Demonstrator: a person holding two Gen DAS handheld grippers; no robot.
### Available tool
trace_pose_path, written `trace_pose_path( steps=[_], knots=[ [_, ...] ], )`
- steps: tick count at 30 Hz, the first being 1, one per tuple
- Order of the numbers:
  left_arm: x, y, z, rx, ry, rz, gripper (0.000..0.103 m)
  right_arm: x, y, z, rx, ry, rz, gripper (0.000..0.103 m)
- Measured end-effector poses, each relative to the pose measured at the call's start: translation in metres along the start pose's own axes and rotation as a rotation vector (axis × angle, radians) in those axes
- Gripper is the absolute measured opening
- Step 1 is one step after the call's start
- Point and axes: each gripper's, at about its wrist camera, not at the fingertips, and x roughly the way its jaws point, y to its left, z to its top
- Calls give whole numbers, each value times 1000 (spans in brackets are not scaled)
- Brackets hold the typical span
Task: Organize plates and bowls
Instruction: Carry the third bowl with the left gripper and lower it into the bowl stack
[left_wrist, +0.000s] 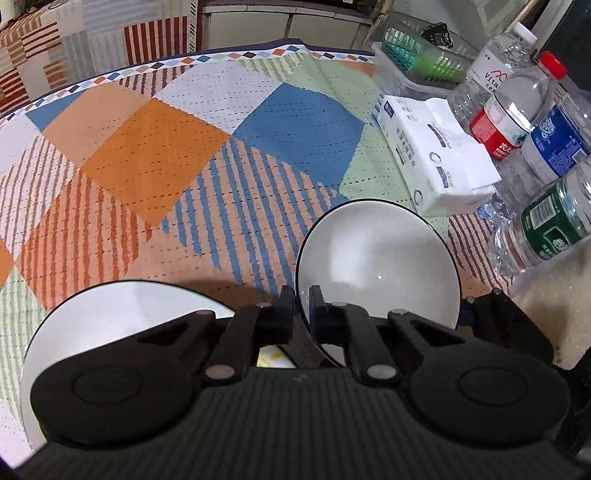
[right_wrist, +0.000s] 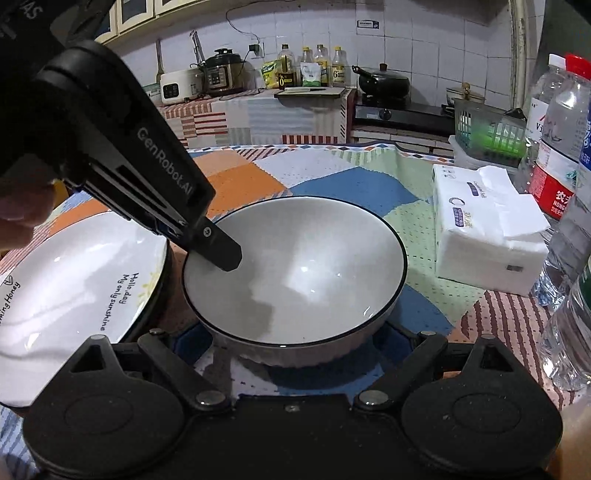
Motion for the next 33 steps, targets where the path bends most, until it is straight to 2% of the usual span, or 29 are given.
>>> trace_pose_path(
  steps=[5, 10, 14, 19, 24, 30, 33],
  knots=[
    [-25, -5, -5, 53, -6, -4, 7, -16, 9, 4, -16, -15, -11, 95],
    [-58, -9, -10, 80, -11, -48, 8, -42, 14, 12, 23, -20, -1, 95],
    [-85, -16, -20, 113, -19, -38, 8, -63, 25, 20, 5, 5, -12, 95],
    [-121, -16, -35, 116, -42, -61, 9, -93, 41, 25, -18, 0, -13, 95],
    [-162, -24, -58, 190, -61, -27, 10, -124, 58, 24, -13, -22, 18, 95],
    [-209, -25, -92, 213, -54, 18, 10, -161, 90, 16, -60, -38, 53, 95],
    [-233, -19, -111, 206, -60, 13, 11, -182, 103, 16, -78, -34, 89, 95]
  ],
)
